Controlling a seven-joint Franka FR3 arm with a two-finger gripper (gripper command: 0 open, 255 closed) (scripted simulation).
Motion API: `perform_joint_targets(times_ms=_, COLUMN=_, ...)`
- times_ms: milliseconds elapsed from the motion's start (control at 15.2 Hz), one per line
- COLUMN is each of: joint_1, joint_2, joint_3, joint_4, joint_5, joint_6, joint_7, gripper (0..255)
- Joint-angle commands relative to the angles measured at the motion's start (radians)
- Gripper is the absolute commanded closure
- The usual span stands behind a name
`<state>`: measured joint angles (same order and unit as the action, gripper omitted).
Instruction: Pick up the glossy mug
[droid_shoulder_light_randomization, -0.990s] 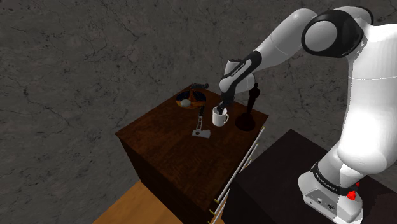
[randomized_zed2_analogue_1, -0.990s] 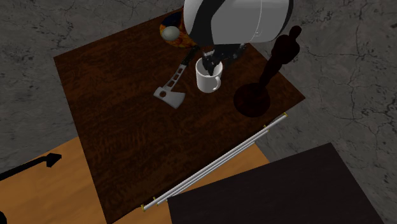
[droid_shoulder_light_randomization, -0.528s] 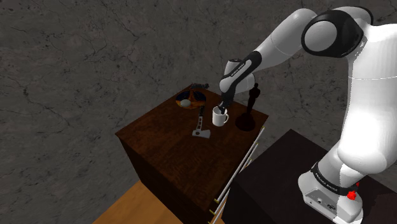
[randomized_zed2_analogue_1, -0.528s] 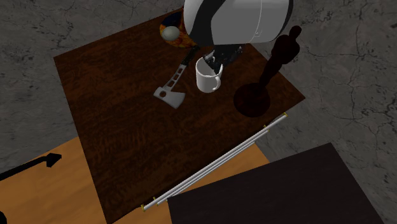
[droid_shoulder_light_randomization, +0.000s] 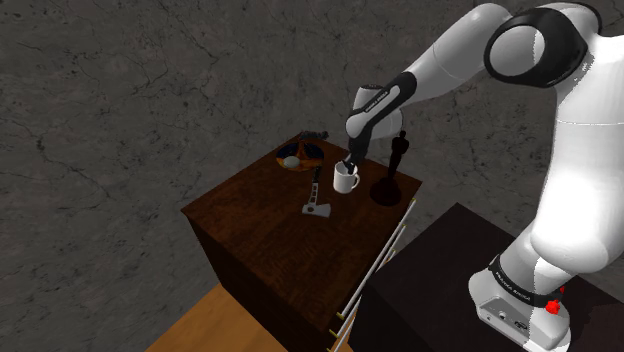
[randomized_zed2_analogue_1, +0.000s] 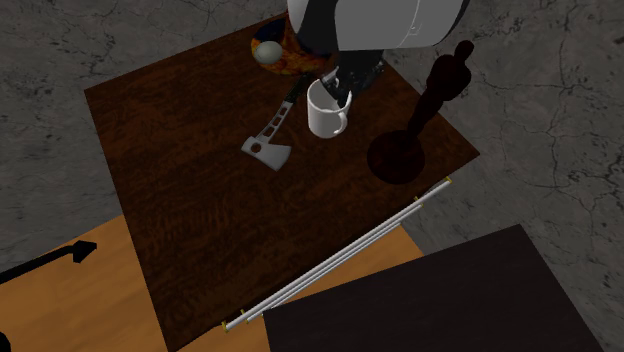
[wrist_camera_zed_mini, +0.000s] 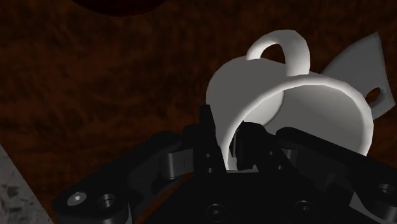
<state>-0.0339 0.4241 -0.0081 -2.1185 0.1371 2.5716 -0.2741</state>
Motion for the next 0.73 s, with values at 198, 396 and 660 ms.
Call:
perform_joint_targets(times_ms=198, joint_1=0.004, joint_2=-0.057, joint_3=-0.004, joint_4=-0.007, joint_5=-0.008, joint_6=-0.051, joint_7=0.009, gripper=255)
perform_joint_targets(times_ms=396, joint_1=0.005, joint_2=-0.088, joint_3=-0.007, joint_4=-0.005, joint_5=-0.013, joint_6=-0.084, joint_7=0.015, gripper=255)
perform_joint_targets(times_ms=660, joint_1=0.006, joint_2=-0.11, joint_3=-0.008, joint_4=-0.002, joint_5=-0.016, joint_6=-0.108, joint_7=0.018, gripper=255)
